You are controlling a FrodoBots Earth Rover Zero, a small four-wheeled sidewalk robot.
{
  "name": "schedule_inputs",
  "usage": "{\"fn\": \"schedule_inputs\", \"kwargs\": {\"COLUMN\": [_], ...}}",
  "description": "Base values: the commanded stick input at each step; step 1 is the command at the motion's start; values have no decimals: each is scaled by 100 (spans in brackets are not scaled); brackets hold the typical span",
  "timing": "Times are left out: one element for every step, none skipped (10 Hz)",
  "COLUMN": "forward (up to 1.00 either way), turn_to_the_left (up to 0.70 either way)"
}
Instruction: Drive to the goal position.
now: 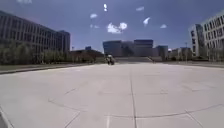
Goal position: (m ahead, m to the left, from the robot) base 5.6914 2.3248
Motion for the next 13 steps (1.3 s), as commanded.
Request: {"fn": "schedule_inputs", "kwargs": {"forward": [50,50,50,50,50,50,50,50,50,50,50,50,50], "turn_to_the_left": [0,0,0,0,0,0,0,0,0,0,0,0,0]}}
